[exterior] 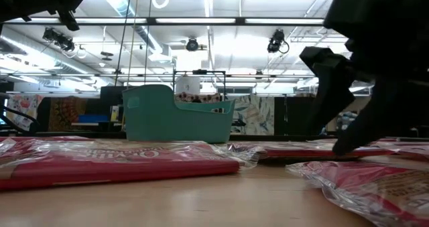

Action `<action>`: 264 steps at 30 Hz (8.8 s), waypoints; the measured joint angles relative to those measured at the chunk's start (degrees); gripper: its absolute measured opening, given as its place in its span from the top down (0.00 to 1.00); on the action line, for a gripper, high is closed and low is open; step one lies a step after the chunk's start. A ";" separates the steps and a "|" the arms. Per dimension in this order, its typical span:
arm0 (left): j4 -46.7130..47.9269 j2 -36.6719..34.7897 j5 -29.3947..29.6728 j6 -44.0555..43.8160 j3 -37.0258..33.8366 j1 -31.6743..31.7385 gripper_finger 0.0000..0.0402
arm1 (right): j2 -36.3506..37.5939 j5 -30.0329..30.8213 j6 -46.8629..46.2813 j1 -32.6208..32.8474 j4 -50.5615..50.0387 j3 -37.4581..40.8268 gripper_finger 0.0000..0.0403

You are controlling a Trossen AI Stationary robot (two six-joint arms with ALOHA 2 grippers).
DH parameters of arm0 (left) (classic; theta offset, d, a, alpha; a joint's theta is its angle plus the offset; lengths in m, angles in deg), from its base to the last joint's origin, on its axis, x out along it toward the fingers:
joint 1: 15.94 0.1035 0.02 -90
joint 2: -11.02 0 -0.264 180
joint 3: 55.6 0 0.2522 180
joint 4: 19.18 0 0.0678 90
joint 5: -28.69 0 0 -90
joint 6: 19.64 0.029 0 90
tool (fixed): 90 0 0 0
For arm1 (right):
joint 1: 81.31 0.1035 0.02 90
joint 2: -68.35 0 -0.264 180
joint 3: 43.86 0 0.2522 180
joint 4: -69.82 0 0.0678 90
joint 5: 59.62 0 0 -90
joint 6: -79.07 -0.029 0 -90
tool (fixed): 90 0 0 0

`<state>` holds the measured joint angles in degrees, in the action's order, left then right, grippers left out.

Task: Sort popcorn bags into baskets
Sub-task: Put the red popcorn pack into the blue bin

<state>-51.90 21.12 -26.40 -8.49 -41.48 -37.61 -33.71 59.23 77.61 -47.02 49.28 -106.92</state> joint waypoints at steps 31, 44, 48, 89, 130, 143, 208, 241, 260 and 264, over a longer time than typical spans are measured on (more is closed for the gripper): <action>0.00 0.01 0.00 0.00 0.00 -0.01 0.92 | 0.07 3.50 4.18 -2.21 6.98 6.36 0.97; 0.00 0.01 0.00 -0.04 0.00 -0.01 0.92 | 0.94 10.09 13.52 -7.60 -4.18 -1.59 0.98; 0.02 0.01 -0.01 -0.06 0.01 0.01 0.92 | 1.06 12.00 18.83 -10.58 -6.38 -3.60 0.99; -0.04 -0.01 0.00 1.17 0.01 0.00 0.92 | -0.70 -23.35 75.63 -48.79 28.94 -9.85 0.91; 0.09 -0.01 0.44 -0.13 0.01 0.01 0.92 | 0.79 -27.87 19.96 -28.12 7.37 -9.86 0.68; 11.63 6.95 -10.97 -13.81 3.49 -0.01 0.92 | 0.76 -18.40 11.83 -16.79 5.78 -9.85 0.68; 61.99 98.46 -10.05 -32.53 59.66 -4.08 0.65 | 0.74 -10.04 0.18 -10.91 -9.74 -9.88 0.69; 57.38 98.81 -20.12 -34.70 59.41 0.17 0.65 | -8.95 -6.16 12.33 -4.67 16.20 -9.85 0.67; 53.42 99.90 -17.43 -37.08 59.23 0.49 0.65 | -13.80 -2.18 22.33 -7.57 15.16 -10.00 0.57; 53.55 99.90 -17.64 -36.96 59.21 0.49 0.65 | -13.75 -1.57 24.26 -7.98 12.92 -10.16 0.58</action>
<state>1.65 121.01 -44.03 -45.44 17.73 -37.11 -47.46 57.66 101.87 -55.00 62.20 -117.08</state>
